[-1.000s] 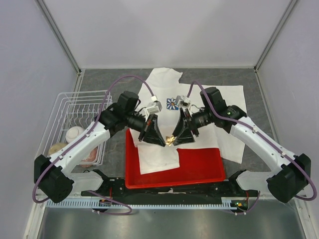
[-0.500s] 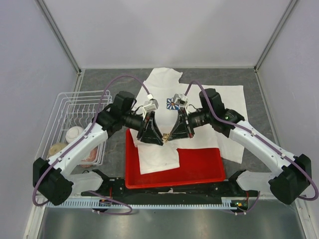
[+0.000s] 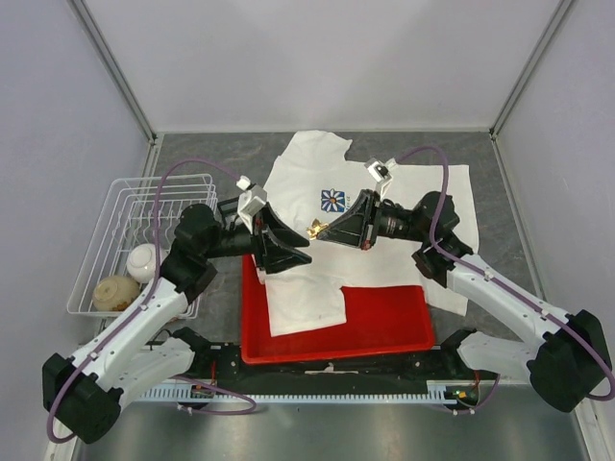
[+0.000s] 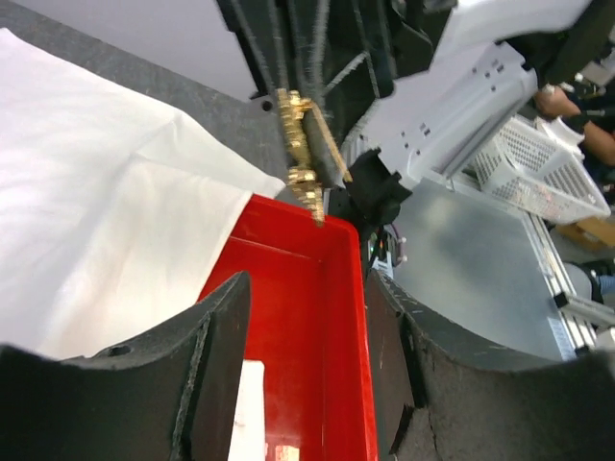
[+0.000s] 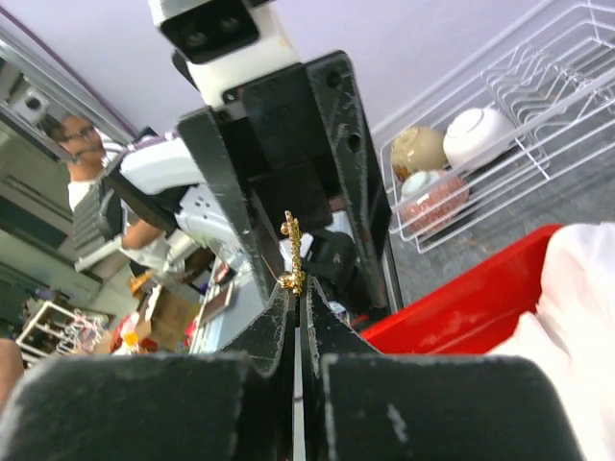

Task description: Pin the brooch onto the clothing

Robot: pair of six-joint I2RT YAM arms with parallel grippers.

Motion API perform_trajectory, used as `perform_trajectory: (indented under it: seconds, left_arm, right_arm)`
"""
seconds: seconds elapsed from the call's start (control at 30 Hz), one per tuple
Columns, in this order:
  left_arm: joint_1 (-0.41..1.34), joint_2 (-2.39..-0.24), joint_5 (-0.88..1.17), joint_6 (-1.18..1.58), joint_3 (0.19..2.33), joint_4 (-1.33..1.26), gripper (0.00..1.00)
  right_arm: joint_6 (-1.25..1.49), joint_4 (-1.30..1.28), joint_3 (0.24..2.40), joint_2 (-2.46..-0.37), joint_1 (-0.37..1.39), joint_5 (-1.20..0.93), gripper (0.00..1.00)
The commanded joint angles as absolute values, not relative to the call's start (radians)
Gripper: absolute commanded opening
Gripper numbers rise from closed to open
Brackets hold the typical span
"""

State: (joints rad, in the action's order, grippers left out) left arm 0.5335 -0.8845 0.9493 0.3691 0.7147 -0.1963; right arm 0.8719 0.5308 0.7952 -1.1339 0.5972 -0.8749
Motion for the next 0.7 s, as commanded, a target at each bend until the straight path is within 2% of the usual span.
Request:
perform_trajectory:
  seconds: [0.0,0.23,0.67]
  left_arm:
    - [0.531,-0.928,0.853,0.575,0.736,-0.396,0.58]
    - [0.531,-0.976,0.825,0.679,0.77,-0.465,0.56]
    - [0.531,-0.957,0.864,0.681,0.767,-0.5,0.55]
  right_arm:
    - [1.038,0.745,0.772,-1.109,0.597,-0.796,0.0]
    - [1.052,0.772,0.758,-1.111,0.597,-0.796,0.0]
    - [1.042,0.775,0.736,-1.106,0.598,-0.802,0.0]
